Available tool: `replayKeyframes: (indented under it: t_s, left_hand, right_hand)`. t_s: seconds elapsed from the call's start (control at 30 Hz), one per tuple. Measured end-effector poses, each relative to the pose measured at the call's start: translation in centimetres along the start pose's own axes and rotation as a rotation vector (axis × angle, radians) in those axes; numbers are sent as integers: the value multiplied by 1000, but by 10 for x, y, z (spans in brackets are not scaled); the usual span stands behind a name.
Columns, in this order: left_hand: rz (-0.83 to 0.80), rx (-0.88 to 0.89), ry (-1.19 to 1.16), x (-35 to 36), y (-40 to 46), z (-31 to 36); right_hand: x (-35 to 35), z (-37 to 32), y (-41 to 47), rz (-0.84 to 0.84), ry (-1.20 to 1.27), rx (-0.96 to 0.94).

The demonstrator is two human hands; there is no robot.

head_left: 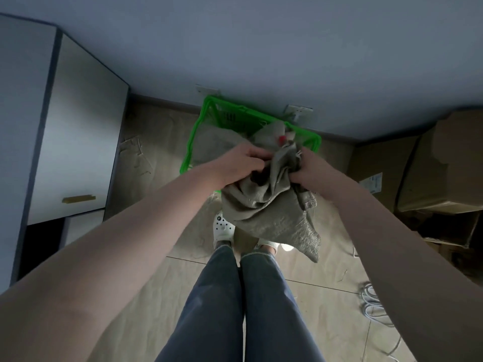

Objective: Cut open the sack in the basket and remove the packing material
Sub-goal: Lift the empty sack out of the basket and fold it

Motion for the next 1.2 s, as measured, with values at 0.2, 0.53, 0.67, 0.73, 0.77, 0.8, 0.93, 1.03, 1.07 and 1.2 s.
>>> replayKeyframes:
  t_s: [0.2,0.53,0.67,0.73,0.77,0.8,0.93,1.03,1.07,1.2]
  left_hand:
    - [158,-65,-87,-25,1,-3]
    - [438,-257,-288,-73,9,-46]
    - [355,-313,-269,-51,14,-53]
    - [357,-300,-265,-47,14,-50]
    - [368,-300,-270,-47,15,-51]
    - [372,-292,-274,-46,15,-49]
    - [506,-251,-346,-67,16,-58]
    - [553,-302,-378,-78,17,-73]
    - [540,-316,-369,-76,14,-71]
    - [511,-376,-369,-67,9,-74]
  right_hand:
    - [-8,-12,13,115,-201,59]
    - [-1,29,-6,287,80,183]
    - [2,29,-3,300,111,181]
    - [2,26,-1,307,109,180]
    - [2,27,1,307,108,183]
    - [0,27,2,309,106,188]
    - [-5,27,3,317,130,184]
    - [-3,27,3,313,148,189]
    - [-3,29,3,314,132,197]
    - [-1,32,3,329,103,217]
Point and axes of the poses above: each hand's wrist, its own y-axis towards the middle knuckle, its own x-axis out of the palm, z = x × y, the point moved 10 cm from there along y, towards the middle knuckle, and after that the axes turned 5 degrees about -x, right-handed, at the moved point
